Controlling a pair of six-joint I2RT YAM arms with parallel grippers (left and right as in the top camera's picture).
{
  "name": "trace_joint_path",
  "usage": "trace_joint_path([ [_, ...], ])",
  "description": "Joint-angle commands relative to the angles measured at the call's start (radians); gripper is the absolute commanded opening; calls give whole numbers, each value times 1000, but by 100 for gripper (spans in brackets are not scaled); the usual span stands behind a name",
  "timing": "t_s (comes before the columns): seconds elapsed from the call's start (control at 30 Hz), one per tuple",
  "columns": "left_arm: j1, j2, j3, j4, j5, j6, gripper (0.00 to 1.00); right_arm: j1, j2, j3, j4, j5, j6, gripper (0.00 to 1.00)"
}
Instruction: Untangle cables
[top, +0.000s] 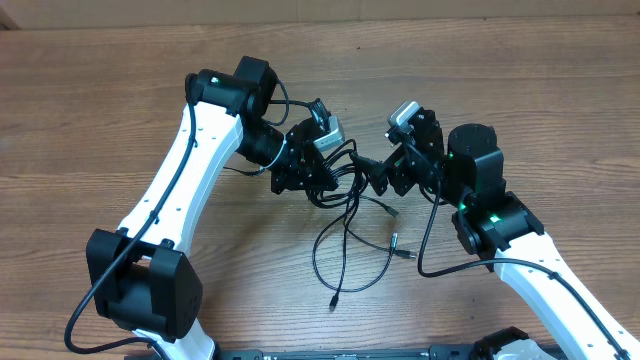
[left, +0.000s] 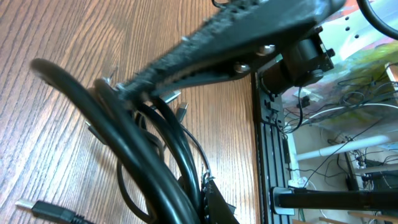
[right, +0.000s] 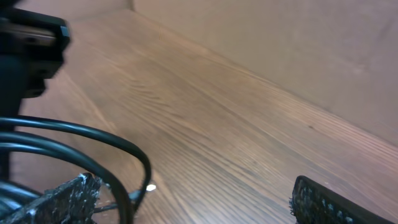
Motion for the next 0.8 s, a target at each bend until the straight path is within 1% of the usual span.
trace_joint_path([
  [0.0,1,-8,0,-2,53,72,4,5,5,22,-4,-168,-3,99],
  [0.1,1,-8,0,-1,60,72,4,5,5,21,-6,-216,0,99],
  [0.23,1,-8,0,-4,116,89,4,5,26,21,18,-187,-1,99],
  [0.47,1,-8,0,-45,209,191,4,5,106,21,108,-185,-1,99],
  [0.63,-17,-8,0,-89,219,257,4,5,128,21,191,-165,-1,96],
  [0.7,-35,-8,0,-104,219,294,4,5,128,21,227,-167,-1,92],
  [0.77,-50,-8,0,-106,217,307,4,5,128,21,241,-167,-1,86],
])
